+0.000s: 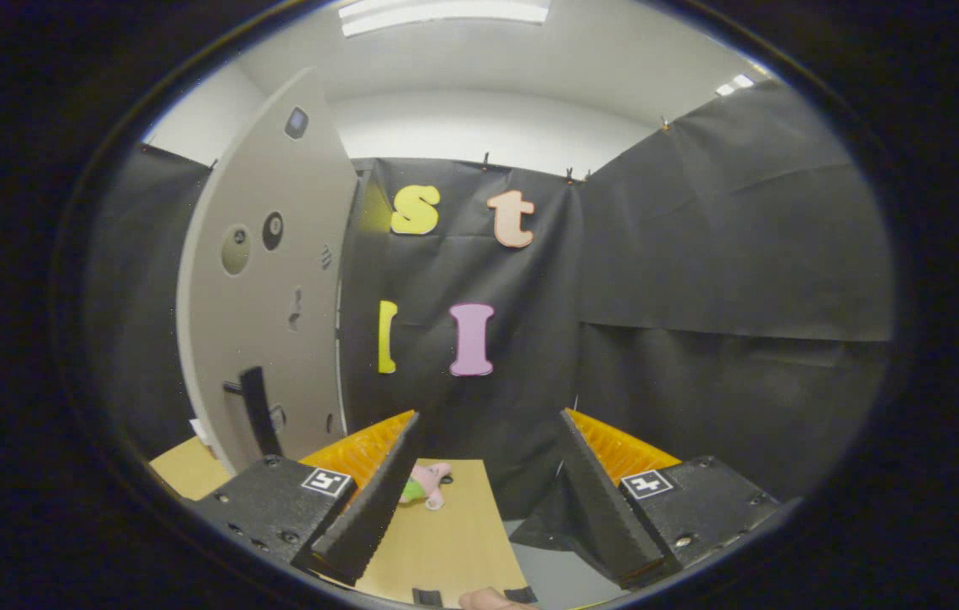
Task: Open the shoe cabinet door, grab the shoes and put them into the shoe cabinet, then close the shoe cabinet door.
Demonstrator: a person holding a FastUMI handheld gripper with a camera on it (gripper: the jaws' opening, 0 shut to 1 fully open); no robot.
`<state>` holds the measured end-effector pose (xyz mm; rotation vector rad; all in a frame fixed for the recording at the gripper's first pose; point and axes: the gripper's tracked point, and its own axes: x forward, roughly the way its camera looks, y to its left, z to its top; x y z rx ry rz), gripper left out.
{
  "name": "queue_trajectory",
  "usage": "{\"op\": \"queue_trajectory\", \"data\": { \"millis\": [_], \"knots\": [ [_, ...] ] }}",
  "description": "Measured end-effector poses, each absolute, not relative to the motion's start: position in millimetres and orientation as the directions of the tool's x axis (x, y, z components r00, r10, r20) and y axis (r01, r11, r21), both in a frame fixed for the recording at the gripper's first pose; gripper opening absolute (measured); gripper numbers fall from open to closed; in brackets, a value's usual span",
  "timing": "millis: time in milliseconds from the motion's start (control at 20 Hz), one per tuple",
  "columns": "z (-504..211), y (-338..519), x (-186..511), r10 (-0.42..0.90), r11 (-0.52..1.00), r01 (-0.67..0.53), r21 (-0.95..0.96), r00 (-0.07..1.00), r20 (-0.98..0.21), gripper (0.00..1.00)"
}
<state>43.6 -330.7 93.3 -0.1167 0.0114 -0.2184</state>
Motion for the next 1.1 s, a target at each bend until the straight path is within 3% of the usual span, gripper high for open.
{"op": "queue_trajectory", "data": {
  "millis": [400, 700, 850, 950, 1100],
  "knots": [
    [78.4, -298.8, 107.8, -0.162, 0.985, 0.159, -0.062, 0.985, -0.050, 1.00],
    [73.3, -234.4, 123.1, -0.045, 0.995, 0.039, -0.088, 0.996, -0.071, 0.99],
    [63.7, -227.4, 129.8, -0.101, 0.988, 0.088, -0.124, 0.990, -0.098, 0.94],
    [49.7, -209.2, 139.3, -0.035, 0.998, 0.027, -0.065, 0.989, -0.141, 0.93],
    [48.8, -204.7, 140.4, -0.043, 0.998, 0.036, -0.056, 0.989, -0.140, 0.93]
  ]
}}
